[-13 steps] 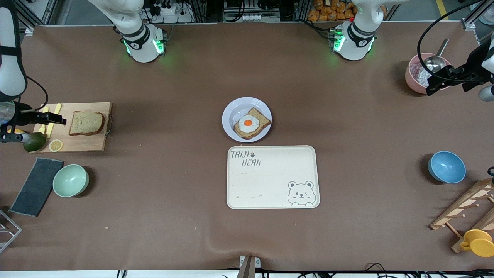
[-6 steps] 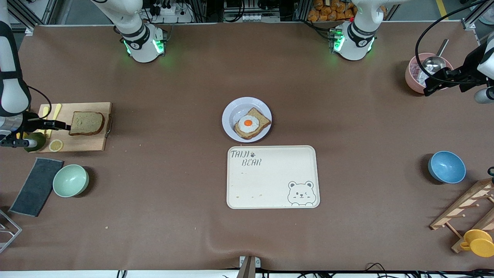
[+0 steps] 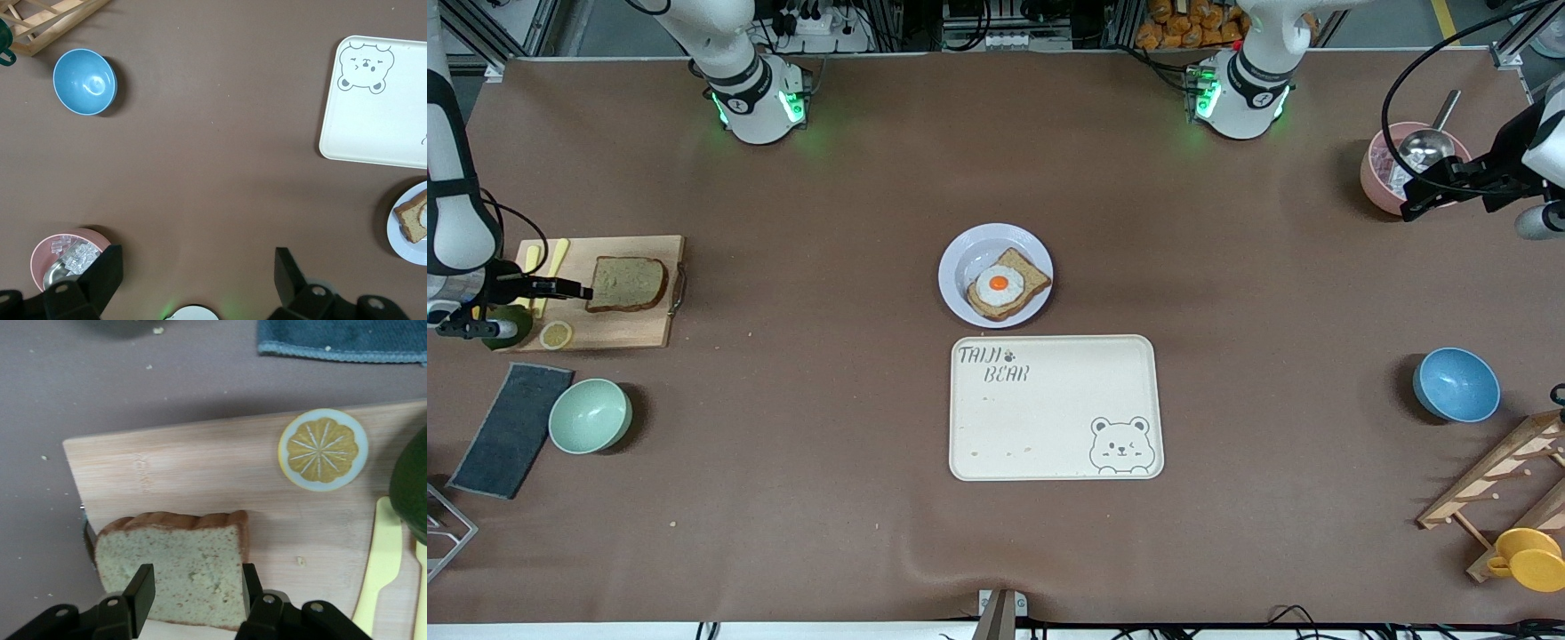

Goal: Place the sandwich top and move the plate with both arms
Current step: 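Grasp the bread slice edge with the right gripper and lift it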

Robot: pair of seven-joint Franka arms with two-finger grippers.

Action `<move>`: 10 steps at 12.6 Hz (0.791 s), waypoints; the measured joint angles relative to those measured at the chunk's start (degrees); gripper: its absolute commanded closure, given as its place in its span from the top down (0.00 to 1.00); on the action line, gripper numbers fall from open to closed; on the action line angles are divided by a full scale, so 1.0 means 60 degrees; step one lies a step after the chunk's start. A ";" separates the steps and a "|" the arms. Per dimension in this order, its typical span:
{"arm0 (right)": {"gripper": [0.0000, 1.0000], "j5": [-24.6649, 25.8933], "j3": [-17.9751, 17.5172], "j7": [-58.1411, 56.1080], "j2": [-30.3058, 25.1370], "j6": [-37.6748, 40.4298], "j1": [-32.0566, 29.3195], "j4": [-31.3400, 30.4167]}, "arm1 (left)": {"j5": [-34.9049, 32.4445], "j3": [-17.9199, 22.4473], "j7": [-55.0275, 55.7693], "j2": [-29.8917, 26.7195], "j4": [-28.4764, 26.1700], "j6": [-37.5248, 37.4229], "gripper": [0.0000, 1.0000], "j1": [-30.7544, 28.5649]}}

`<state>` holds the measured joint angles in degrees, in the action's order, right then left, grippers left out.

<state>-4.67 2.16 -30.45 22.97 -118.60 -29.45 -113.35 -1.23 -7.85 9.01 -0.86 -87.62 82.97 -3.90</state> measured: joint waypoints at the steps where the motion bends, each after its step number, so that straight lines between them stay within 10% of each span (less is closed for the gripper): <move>1: 0.56 -0.0009 0.0000 -0.0061 0.0114 -0.0065 -0.0088 -0.0009 | 0.0000 0.0000 0.0000 0.0000 -0.0002 0.0000 1.00 0.0000; 6: 0.51 -0.0174 0.0000 -0.0180 0.0461 -0.0571 -0.0300 -0.0339 | 0.0000 0.0000 0.0000 0.0000 -0.0009 0.0000 1.00 -0.0001; 10: 0.15 -0.0214 0.0001 -0.0501 0.0576 -0.0731 -0.0488 -0.0471 | 0.0000 0.0003 0.0000 0.0000 -0.0028 0.0013 1.00 -0.0024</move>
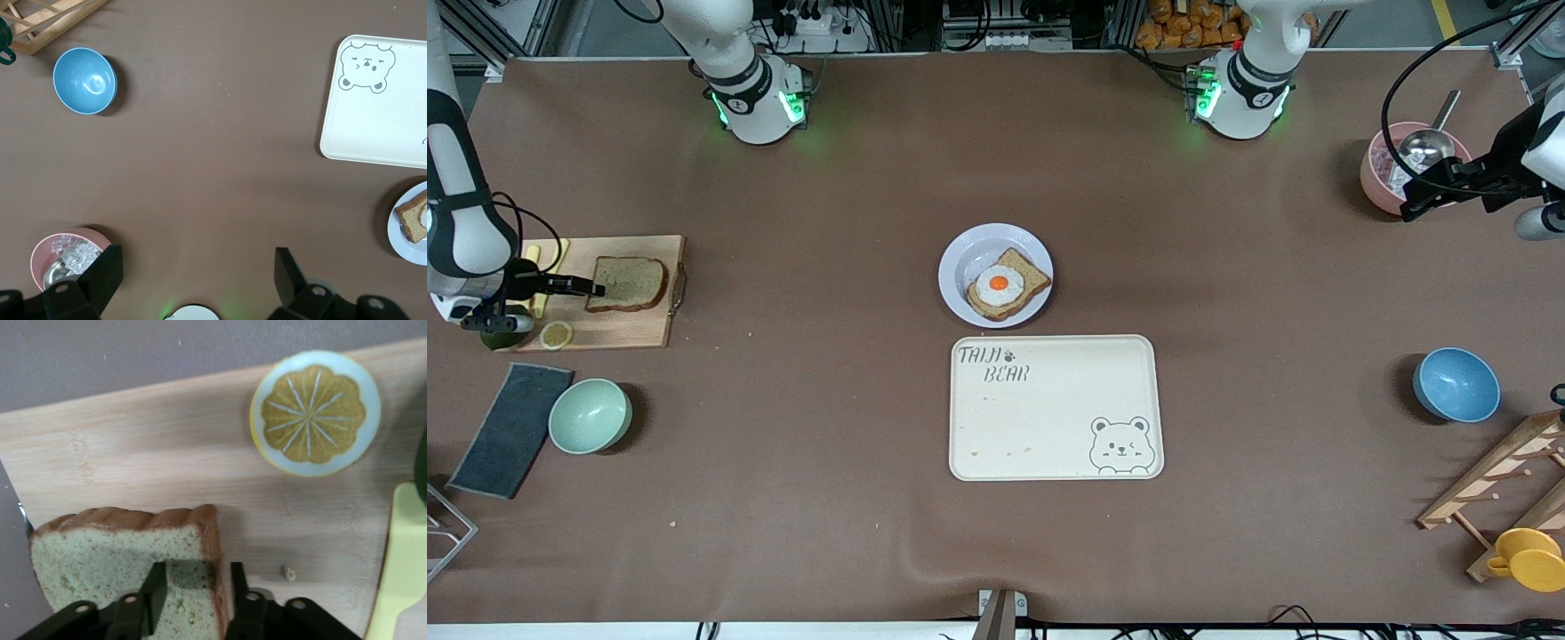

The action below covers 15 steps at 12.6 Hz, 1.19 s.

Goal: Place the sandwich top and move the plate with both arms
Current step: 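Grasp the bread slice edge with the right gripper and lift it, then carry the bread slice with the right gripper toward the white plate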

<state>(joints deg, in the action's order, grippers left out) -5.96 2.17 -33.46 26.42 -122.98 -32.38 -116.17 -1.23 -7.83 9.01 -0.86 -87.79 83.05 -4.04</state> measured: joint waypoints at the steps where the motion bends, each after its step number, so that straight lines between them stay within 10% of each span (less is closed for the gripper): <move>1: 0.10 -0.0063 -0.0001 -0.0008 0.0011 -0.0004 -0.0019 -0.0034 | 0.0000 0.0004 0.0000 0.0000 -0.0001 0.0013 1.00 -0.0005; 9: 0.00 -0.0190 -0.0134 -0.0516 -0.0074 0.0418 -0.0021 0.0110 | 0.0001 0.0012 0.0000 0.0001 -0.0026 0.0026 1.00 -0.0008; 15: 0.00 -0.0305 -0.0338 -0.0527 -0.0475 0.4558 0.1604 0.2449 | 0.0096 0.0020 0.0000 0.0001 -0.0058 0.0026 1.00 -0.0009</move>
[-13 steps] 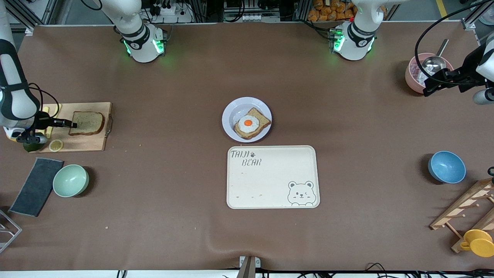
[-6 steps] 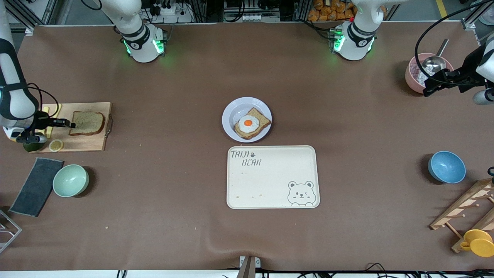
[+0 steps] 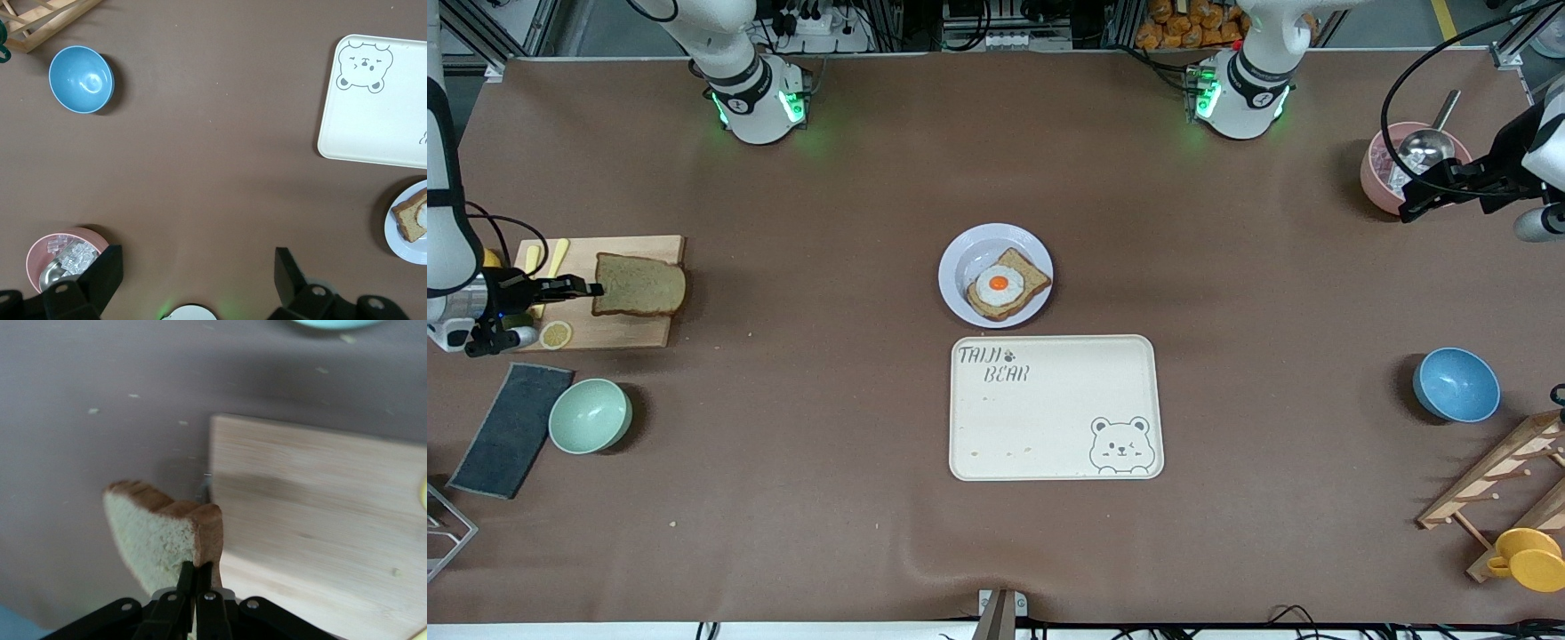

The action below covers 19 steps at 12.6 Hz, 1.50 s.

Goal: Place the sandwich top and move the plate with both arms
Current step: 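Carry the bread slice with the right gripper toward the white plate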

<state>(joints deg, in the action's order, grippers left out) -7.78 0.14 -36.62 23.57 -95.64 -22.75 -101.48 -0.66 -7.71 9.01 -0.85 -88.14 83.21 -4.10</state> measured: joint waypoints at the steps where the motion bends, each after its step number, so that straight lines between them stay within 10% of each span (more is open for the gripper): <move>1: 0.00 -0.0009 -0.0018 0.0003 -0.0115 0.0186 0.0361 0.0098 | 0.0001 0.0005 0.0000 0.0000 -0.0007 0.0000 1.00 -0.0001; 19: 0.00 -0.5091 -0.0056 0.3344 0.0682 -0.1000 0.6776 -0.0263 | 0.0002 0.0017 0.0000 0.0066 -0.0065 0.0048 1.00 -0.0026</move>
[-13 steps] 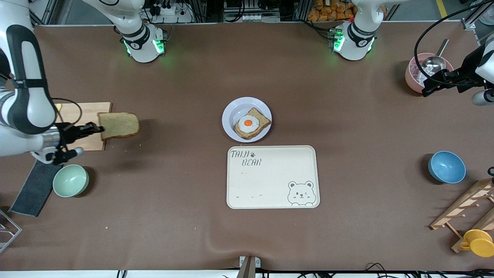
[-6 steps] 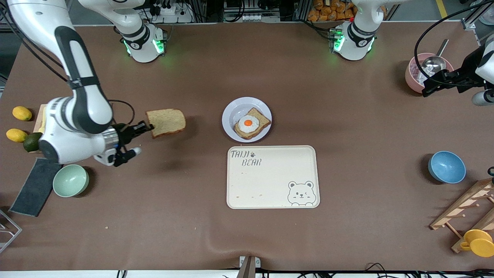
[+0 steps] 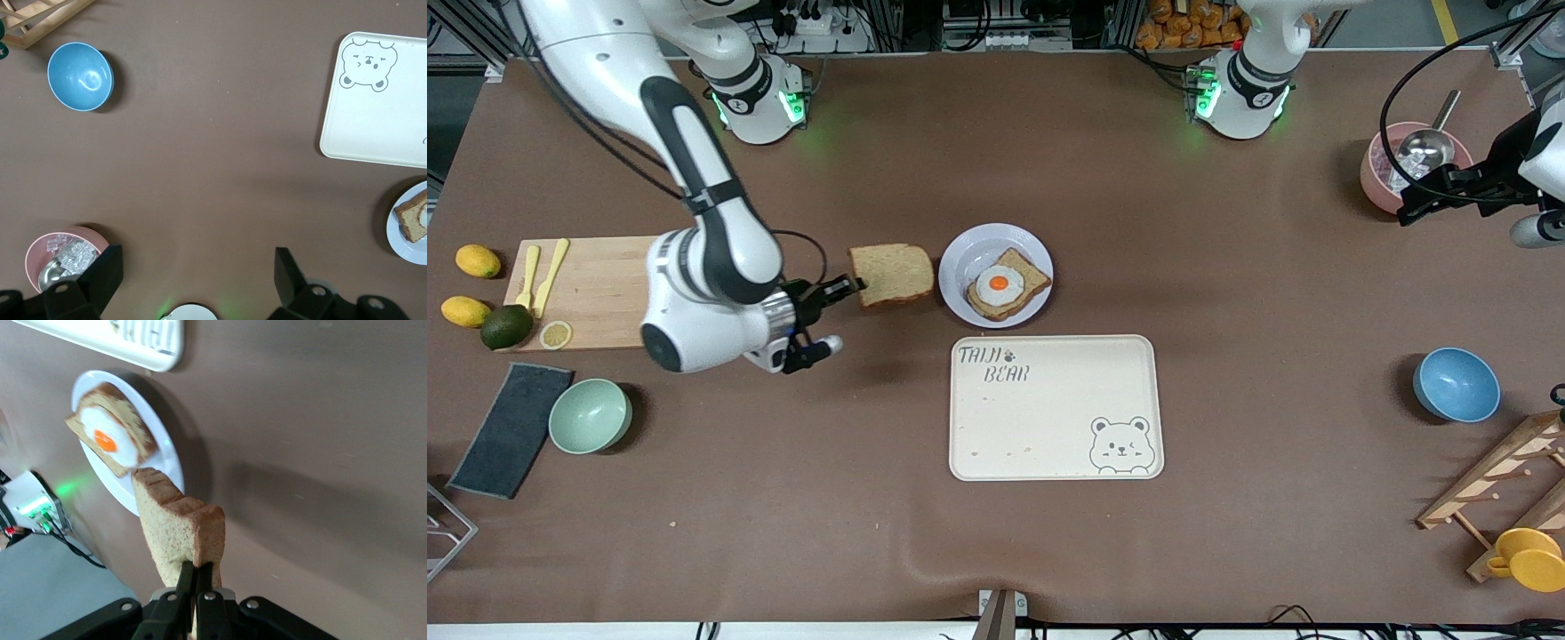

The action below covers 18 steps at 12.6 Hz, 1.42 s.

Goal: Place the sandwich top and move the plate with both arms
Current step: 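Carry the bread slice with the right gripper toward the white plate, then lay the bread slice on top of the sandwich and open the right gripper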

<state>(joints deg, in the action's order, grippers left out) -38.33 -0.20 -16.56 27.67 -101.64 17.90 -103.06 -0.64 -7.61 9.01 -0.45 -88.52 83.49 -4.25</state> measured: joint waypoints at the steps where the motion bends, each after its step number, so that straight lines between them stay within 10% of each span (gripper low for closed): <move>1: 0.00 -0.0272 -0.0001 0.0171 0.0002 -0.0335 0.0436 -0.0059 | 0.0000 0.0000 0.0000 0.0009 -0.0002 0.0009 1.00 -0.0002; 14: 0.02 -0.1072 0.0036 0.1754 0.0507 -0.3683 0.2992 -0.0435 | 0.0000 0.0003 0.0000 0.0067 -0.0003 0.0084 1.00 -0.0028; 18: 1.00 -0.1313 0.0138 0.1807 0.0507 -0.3724 0.2984 -0.0375 | 0.0000 0.0003 0.0000 0.0083 -0.0106 0.0084 1.00 -0.0042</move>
<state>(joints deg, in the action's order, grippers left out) -46.21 0.63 -5.72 30.71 -123.98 35.80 -105.31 -0.64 -7.59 9.01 0.05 -89.16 84.00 -4.50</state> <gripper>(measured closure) 0.789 0.000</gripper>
